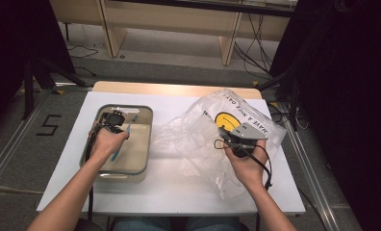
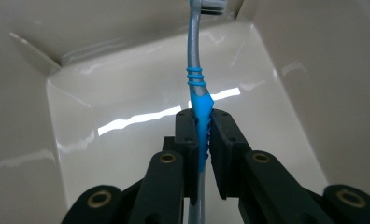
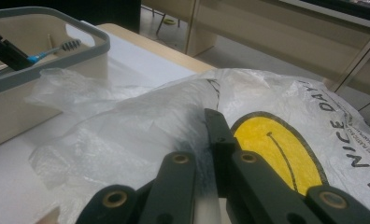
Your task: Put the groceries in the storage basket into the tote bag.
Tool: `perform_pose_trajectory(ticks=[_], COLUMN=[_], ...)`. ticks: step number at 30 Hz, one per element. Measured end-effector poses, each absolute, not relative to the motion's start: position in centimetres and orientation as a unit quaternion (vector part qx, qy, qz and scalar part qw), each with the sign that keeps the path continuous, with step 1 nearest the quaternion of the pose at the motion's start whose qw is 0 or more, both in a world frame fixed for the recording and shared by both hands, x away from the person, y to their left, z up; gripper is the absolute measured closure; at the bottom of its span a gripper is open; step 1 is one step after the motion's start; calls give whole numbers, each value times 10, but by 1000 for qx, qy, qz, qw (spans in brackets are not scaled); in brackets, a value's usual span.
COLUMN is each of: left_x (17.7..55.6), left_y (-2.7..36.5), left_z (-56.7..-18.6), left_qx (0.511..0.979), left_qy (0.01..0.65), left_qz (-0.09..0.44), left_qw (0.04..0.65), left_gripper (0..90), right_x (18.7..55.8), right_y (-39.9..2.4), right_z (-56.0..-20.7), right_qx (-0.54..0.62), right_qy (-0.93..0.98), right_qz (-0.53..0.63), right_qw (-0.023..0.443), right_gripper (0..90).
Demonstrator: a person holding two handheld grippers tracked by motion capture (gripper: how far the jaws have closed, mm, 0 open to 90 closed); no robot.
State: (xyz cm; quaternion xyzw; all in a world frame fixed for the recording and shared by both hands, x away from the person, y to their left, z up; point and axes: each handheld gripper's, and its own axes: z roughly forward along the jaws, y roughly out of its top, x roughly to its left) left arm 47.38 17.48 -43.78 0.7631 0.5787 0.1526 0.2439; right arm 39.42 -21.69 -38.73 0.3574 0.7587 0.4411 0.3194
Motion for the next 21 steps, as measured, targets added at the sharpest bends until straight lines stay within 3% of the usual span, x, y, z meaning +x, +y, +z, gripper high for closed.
perform_pose_trajectory(ticks=[21], left_x=[456], left_y=[177], left_z=[-408], left_qx=[735], left_qy=[552], left_qz=[203], left_qw=[338], left_gripper=[813], right_x=[394], right_y=[-217], right_z=[-387], right_qx=[359], right_qy=[758], right_qz=[441], right_qw=[320], right_gripper=[900])
